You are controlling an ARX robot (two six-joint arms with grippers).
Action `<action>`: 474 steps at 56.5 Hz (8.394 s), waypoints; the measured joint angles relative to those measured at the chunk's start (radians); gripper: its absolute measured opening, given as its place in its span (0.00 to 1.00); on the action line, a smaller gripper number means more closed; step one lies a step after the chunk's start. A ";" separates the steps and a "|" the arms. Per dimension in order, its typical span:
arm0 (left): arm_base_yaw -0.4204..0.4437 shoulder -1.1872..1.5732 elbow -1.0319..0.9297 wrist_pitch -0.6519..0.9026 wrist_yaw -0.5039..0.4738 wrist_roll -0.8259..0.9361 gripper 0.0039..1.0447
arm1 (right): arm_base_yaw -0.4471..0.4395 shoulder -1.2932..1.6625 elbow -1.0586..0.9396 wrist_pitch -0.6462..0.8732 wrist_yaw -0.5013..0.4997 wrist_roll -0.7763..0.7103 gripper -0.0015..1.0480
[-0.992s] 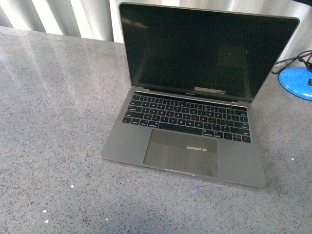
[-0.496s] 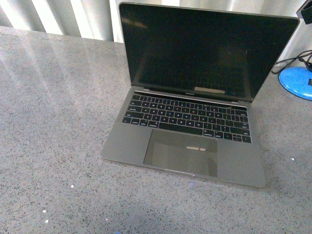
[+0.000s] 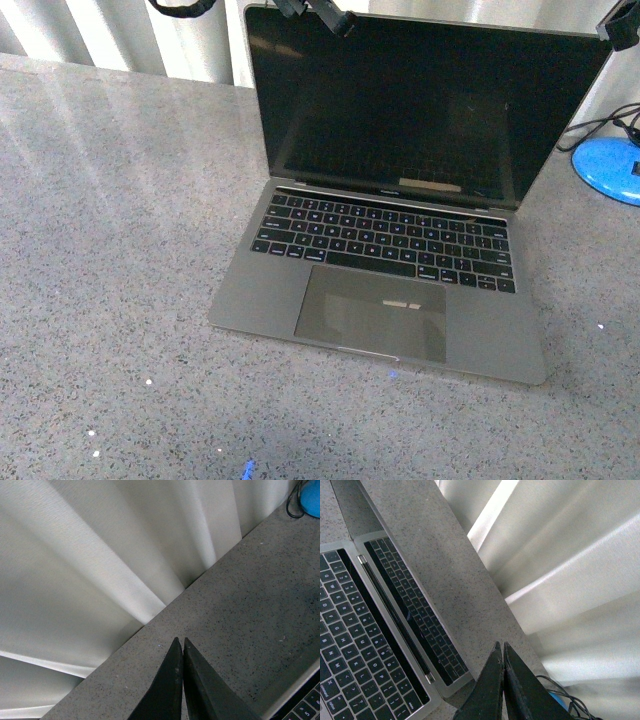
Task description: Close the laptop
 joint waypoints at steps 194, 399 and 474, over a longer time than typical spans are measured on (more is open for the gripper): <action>-0.039 -0.133 -0.319 -0.086 0.070 0.077 0.03 | 0.059 -0.101 -0.401 0.157 -0.055 0.138 0.01; -0.062 -0.056 -0.573 0.079 0.133 -0.076 0.03 | 0.011 0.119 -0.551 0.357 -0.071 0.179 0.01; -0.069 -0.012 -0.579 0.081 0.158 -0.092 0.03 | -0.005 0.201 -0.578 0.423 -0.077 0.171 0.01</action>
